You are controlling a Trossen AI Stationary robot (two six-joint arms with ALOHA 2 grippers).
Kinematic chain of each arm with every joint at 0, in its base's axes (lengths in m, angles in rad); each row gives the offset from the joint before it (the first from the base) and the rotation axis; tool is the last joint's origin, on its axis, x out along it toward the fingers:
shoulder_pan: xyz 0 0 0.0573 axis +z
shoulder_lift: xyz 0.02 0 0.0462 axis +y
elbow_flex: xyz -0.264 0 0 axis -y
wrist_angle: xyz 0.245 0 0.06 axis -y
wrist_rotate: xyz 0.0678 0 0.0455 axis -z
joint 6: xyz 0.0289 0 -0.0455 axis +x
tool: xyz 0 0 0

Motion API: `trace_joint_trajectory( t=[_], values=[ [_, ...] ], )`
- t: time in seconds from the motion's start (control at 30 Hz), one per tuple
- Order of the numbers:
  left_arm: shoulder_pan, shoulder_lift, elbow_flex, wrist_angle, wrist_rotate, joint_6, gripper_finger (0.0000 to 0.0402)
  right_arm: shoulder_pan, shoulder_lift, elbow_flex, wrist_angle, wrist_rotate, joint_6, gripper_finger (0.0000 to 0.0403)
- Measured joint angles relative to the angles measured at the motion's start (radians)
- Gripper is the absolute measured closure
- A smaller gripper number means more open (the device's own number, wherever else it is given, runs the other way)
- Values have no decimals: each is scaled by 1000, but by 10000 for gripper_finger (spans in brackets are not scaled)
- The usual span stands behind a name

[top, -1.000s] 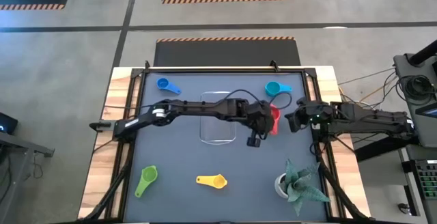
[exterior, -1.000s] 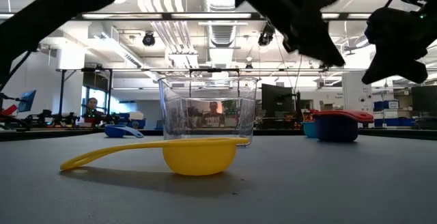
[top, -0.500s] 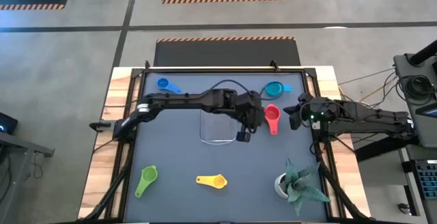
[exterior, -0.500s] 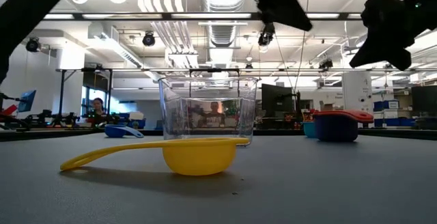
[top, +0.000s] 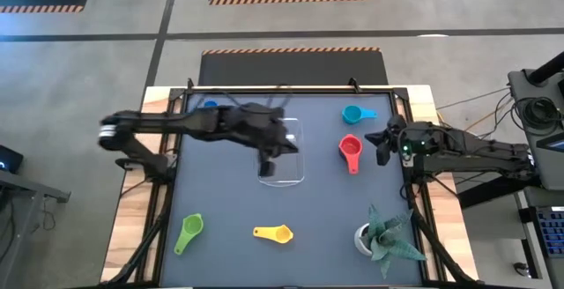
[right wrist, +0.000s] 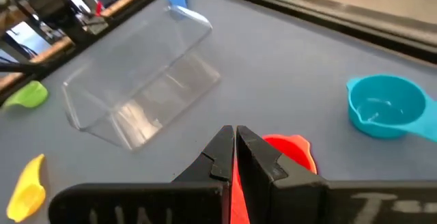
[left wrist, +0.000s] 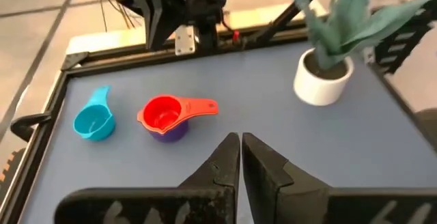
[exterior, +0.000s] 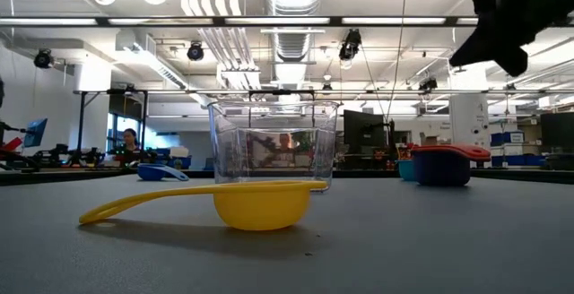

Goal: Nest measuring cups in basket
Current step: Stack the light blue measuring cup on top of the red measuring cup

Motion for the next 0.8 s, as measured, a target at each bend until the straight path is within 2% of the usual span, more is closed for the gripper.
trace_joint_trajectory(
  t=[0.13, 0.4, 0.6, 0.8],
  values=[
    [-1, -147, -128, 25, -4, -32, 402, 0, 20, 38, 17, 0, -9, 394],
    [-1, -464, -304, 26, -150, -55, 402, 0, 144, 154, 0, -8, -19, 394],
    [-1, -647, -498, 194, -183, -72, 402, -1, 284, 289, -110, -8, -31, 394],
    [-1, -762, -642, 311, -183, -70, 402, -24, 439, 430, -218, -11, -34, 394]
  ],
)
